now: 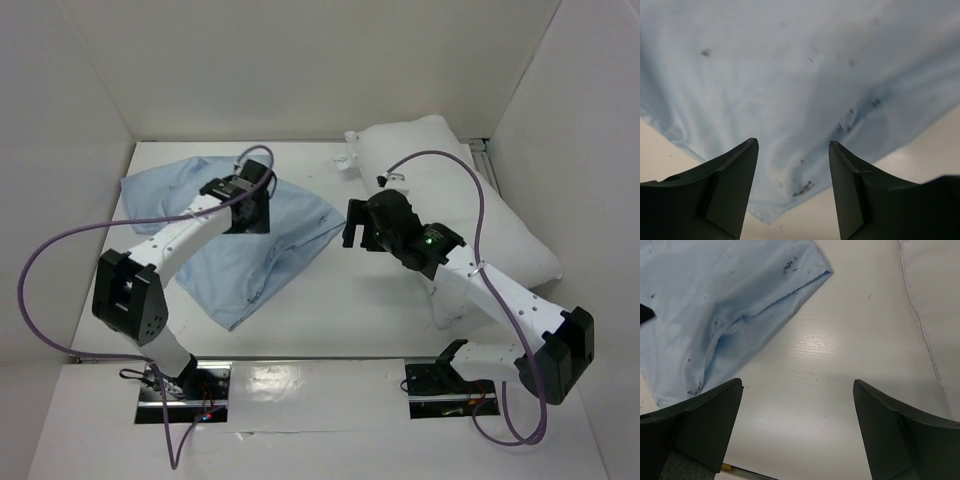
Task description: Put the pillow into the pillowcase
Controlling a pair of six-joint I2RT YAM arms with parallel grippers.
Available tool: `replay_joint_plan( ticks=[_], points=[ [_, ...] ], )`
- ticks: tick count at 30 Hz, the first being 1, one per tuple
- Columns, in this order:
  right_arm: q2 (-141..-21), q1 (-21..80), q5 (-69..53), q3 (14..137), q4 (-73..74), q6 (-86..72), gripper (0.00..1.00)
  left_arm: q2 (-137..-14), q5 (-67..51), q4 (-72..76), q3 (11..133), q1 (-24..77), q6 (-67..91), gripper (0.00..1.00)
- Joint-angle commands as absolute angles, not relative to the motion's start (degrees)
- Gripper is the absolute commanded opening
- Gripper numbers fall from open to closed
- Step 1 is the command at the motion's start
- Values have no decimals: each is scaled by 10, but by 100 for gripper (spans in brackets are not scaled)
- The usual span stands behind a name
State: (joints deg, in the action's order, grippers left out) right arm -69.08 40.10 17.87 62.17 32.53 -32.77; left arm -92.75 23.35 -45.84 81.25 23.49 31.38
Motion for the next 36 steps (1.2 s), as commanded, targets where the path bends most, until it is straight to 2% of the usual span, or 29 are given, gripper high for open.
replay_joint_plan(
  ticks=[1, 5, 12, 15, 18, 19, 21, 23, 25, 26, 33, 36],
  points=[
    [-698, 401, 194, 606, 337, -330, 98, -948, 169, -446, 774, 308, 297, 70],
    [-698, 396, 188, 594, 325, -330, 98, -989, 186, -425, 743, 353, 318, 70],
    [-698, 390, 193, 589, 330, -325, 98, -1063, 198, -419, 743, 353, 319, 68],
    [-698, 385, 193, 584, 330, -320, 98, -1087, 203, -419, 748, 353, 325, 63],
    [-698, 385, 193, 584, 330, -320, 98, -1092, 214, -424, 760, 353, 332, 49],
    [-698, 380, 193, 584, 330, -320, 98, -1092, 220, -425, 760, 353, 337, 38],
    [-698, 380, 193, 589, 330, -315, 97, -1092, 226, -440, 767, 348, 344, 26],
    [-703, 380, 208, 598, 337, -308, 97, -1070, 226, -450, 773, 348, 344, 10],
    [-722, 373, 223, 626, 342, -290, 99, -1053, 209, -455, 785, 348, 338, 3],
    [-730, 361, 240, 639, 356, -284, 100, -1038, 202, -462, 785, 348, 338, 0],
    [-856, 302, 376, 749, 363, -272, 100, -986, 157, -489, 827, 338, 331, 0],
    [-915, 256, 376, 782, 330, -251, 100, -966, 118, -490, 841, 326, 331, 0]
  ],
)
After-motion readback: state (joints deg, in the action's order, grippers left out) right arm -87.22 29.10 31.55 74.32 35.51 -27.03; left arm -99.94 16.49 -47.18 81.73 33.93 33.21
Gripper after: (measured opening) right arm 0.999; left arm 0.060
